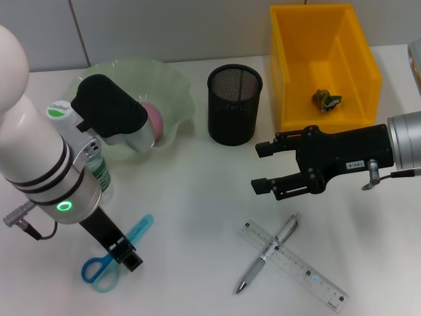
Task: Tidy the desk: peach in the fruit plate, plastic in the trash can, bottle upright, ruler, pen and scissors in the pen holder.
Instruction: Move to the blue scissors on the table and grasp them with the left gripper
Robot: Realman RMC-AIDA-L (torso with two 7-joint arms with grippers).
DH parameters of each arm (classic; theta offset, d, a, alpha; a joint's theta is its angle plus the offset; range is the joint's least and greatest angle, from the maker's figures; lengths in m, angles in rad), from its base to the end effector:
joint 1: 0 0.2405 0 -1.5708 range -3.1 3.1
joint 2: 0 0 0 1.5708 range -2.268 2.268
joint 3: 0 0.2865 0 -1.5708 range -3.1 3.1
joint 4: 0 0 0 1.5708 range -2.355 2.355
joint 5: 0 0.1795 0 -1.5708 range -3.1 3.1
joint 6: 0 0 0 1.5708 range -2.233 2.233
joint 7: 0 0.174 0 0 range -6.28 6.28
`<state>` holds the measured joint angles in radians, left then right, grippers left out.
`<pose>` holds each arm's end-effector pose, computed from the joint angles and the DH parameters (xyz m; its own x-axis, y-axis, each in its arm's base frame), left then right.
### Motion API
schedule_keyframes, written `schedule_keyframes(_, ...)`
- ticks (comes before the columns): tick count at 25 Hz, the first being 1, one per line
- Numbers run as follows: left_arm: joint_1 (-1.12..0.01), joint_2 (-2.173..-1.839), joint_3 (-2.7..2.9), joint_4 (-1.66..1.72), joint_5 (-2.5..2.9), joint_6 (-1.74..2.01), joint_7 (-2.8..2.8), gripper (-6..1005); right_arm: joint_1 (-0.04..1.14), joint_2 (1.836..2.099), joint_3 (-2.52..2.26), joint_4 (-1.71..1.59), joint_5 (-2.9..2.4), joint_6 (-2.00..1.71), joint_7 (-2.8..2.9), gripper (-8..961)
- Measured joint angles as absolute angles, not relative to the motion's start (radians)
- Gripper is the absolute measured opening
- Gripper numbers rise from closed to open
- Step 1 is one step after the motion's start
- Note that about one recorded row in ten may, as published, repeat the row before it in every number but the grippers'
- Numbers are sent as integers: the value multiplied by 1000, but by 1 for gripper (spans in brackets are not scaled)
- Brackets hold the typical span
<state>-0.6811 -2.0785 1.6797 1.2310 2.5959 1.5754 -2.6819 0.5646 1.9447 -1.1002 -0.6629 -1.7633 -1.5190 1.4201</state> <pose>-0.2231 0.3203 -0.0857 0.6734 0.5787 -0.4600 0.4589 -0.8151 -0.3537 0.2397 0.3381 -0.0295 0.8900 -0.2503 -0.3811 -0.3006 -0.9506 -0.0777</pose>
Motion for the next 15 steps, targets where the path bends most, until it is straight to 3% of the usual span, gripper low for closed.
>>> schedule_keyframes(4, -684, -2079, 1680, 1212, 2603, 1562, -2682, 654, 567, 1945, -1099, -663, -1771, -1519, 1421, 768)
schedule_keyframes(9, -688, -2079, 1679, 1204, 2622, 1556, -2685, 597, 569, 1945, -1100, -668, -1776, -1519, 1421, 768)
schedule_keyframes(15, -693, -2079, 1676, 1187, 2622, 1554, -2686, 597, 570, 1945, -1098, -668, -1776, -1526, 1419, 768)
